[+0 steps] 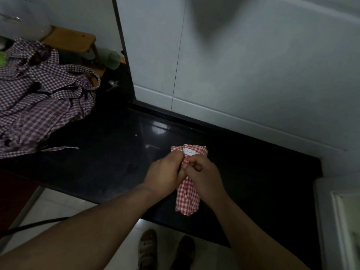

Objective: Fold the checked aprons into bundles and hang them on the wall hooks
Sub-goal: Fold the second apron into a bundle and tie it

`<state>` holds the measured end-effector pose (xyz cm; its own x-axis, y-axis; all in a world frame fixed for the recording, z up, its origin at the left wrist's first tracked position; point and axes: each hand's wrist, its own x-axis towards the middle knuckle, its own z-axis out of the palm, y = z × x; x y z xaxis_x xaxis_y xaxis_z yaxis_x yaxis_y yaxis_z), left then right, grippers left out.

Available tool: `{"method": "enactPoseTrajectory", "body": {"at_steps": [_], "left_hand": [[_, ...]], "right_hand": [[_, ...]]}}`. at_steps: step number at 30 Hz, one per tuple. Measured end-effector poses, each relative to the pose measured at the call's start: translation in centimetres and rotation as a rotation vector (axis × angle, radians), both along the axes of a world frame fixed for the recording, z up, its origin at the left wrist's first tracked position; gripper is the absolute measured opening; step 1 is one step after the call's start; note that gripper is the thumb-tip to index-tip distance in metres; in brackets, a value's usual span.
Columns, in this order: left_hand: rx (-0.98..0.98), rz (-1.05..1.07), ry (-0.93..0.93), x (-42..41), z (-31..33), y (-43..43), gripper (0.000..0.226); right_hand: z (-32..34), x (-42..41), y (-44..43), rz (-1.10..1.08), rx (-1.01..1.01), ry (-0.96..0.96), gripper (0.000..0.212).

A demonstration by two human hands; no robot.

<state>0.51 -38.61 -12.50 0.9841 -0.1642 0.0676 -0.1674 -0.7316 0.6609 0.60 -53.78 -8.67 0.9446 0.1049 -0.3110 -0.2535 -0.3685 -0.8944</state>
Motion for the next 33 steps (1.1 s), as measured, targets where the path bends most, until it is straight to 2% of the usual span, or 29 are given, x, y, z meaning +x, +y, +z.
{"method": "enactPoseTrajectory", "body": {"at_steps": [3,6,8,14,18,20,22,25,28,30,33], "left_hand": [[0.052,0.047,0.020,-0.2,0.1,-0.7,0.019],[0.192,0.077,-0.064,-0.2,0.3,-0.9,0.024],[0.186,0.089,-0.054,-0.1,1.0,-1.2,0.024],[-0.105,0.072,0.106,-0.6,1.9,-2.2,0.012],[-0.326,0.273,0.295,-1.3,1.7,-2.7,0.008],[-0.424,0.269,0.410,-1.6,1.1,-3.0,0.005],[-0.489,0.282,0.520,-1.4,0.7,-3.2,0.013],[-0.514,0.360,0.578,-0.6,0.3,-3.7,0.028],[-0.533,0.440,0.608,0.3,-0.1,-4.4,0.027],[-0.557,0.493,0.642,0.5,-0.3,-5.0,0.024],[-0.682,0.485,0.673,0.4,-0.2,-5.3,0.024]], "right_hand": [[-0.7,-0.4,0.3,-0.050,-0.042,-0.073,0.016],[-0.7,-0.5,0.5,-0.121,-0.038,-0.117,0.018],[-0.6,-0.6,0.6,-0.174,-0.057,-0.138,0.018],[-0.9,-1.3,1.5,-0.349,-0.126,-0.089,0.015],[-1.2,-1.6,2.1,-0.422,-0.050,-0.012,0.019],[-0.8,-1.7,1.9,-0.412,0.003,0.037,0.024],[-0.7,-1.7,1.5,-0.410,0.056,0.110,0.026],[-1.1,-1.7,0.7,-0.509,0.109,0.197,0.022],[-1.6,-1.6,0.3,-0.533,0.156,0.218,0.019],[-1.6,-1.7,0.1,-0.465,0.073,0.168,0.018],[-1.2,-1.2,-1.0,-0.260,-0.285,-0.069,0.018]]}}
